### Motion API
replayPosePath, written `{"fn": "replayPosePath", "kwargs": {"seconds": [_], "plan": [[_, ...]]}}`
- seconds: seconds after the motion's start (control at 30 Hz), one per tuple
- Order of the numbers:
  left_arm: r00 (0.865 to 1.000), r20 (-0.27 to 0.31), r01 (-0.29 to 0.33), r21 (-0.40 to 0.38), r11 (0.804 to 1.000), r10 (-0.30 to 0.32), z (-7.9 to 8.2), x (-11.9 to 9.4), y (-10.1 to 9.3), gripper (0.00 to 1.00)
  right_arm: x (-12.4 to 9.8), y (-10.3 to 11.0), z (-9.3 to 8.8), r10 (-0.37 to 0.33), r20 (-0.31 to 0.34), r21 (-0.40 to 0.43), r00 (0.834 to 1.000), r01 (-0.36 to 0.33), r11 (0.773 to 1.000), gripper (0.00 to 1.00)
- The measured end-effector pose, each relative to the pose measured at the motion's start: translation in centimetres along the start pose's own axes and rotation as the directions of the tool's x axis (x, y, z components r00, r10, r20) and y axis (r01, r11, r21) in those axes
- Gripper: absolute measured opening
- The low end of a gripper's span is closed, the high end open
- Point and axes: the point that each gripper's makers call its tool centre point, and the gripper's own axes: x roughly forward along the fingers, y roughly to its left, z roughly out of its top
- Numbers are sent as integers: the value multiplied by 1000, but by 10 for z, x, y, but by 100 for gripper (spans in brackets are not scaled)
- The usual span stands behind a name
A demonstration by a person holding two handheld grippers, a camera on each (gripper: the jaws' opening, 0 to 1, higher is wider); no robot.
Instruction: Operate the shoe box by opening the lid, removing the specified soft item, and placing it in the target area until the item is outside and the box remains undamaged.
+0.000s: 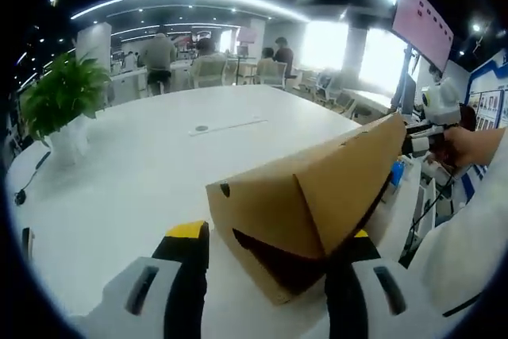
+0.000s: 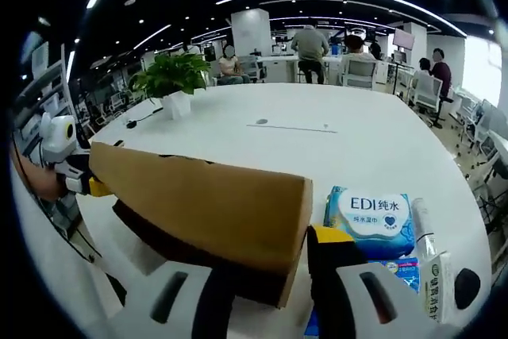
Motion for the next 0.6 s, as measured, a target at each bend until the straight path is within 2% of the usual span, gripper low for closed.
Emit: {"fn": "replayPosePath", "kwargs": {"seconds": [0.17,0.23,0.33,0.47,0.6], "plan": [[1000,-1,1,5,1000,-1,1,0,-2,59,1,1,-6,7,-2,14,1000,-7,1000,34],[1000,-4,5,2,1000,-5,0,-1,-4,59,2,3,-14,14,-36,6,999,-14,1000,32],[1000,-11,7,8,1000,-7,-4,-4,-6,59,0,8,-15,31,-29,1,999,-31,1000,32],[1000,-21,15,-14,1000,-15,-11,-6,-6,59,-2,16,-19,68,-32,-22,997,-69,997,38],[1000,-19,15,-12,1000,-16,-10,-6,-8,59,-6,22,-17,86,-21,-51,996,-87,995,45]]}}
